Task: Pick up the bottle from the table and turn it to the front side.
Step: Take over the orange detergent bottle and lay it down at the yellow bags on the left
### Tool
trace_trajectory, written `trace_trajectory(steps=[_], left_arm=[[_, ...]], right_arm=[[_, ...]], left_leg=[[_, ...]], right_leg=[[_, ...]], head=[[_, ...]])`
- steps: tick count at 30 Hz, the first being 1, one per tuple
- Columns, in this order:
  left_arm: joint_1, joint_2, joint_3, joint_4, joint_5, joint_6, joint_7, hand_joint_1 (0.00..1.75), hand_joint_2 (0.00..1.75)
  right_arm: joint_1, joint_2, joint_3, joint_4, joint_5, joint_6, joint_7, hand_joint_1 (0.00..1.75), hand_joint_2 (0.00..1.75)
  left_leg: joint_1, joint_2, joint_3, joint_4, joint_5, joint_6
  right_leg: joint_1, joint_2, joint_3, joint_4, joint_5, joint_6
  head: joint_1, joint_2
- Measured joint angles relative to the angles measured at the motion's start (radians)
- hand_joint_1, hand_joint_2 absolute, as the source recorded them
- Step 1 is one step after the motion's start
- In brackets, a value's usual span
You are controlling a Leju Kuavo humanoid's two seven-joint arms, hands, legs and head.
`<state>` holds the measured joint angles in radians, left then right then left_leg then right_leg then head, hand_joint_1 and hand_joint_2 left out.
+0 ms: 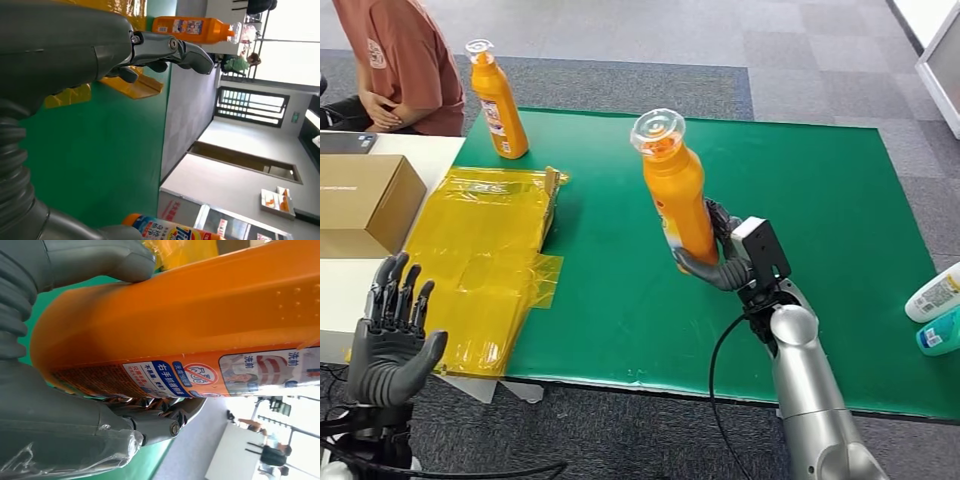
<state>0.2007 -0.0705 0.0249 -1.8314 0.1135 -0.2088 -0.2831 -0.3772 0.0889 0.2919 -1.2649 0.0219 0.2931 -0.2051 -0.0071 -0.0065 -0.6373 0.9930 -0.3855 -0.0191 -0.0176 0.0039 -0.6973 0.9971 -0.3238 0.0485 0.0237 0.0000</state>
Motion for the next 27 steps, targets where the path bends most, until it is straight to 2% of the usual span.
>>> trace_trajectory(steps=[14,27], left_arm=[[-0.170,0.013,-0.041,0.057,-0.003,0.090,0.008,0.00,1.75],[-0.295,0.019,-0.098,0.118,-0.036,0.121,0.023,0.00,1.75]], right_arm=[[0.040,0.024,0.068,-0.131,-0.001,-0.018,-0.024,1.75,1.75],[0.058,0.030,0.179,-0.182,0.012,0.042,-0.049,1.75,1.75]], left_leg=[[0.000,0.000,0.000,0.000,0.000,0.000],[0.000,0.000,0.000,0.000,0.001,-0.001]], right_leg=[[0.000,0.000,0.000,0.000,0.000,0.000],[0.000,0.000,0.000,0.000,0.000,0.000]], head=[[0.000,0.000],[0.000,0.000]])
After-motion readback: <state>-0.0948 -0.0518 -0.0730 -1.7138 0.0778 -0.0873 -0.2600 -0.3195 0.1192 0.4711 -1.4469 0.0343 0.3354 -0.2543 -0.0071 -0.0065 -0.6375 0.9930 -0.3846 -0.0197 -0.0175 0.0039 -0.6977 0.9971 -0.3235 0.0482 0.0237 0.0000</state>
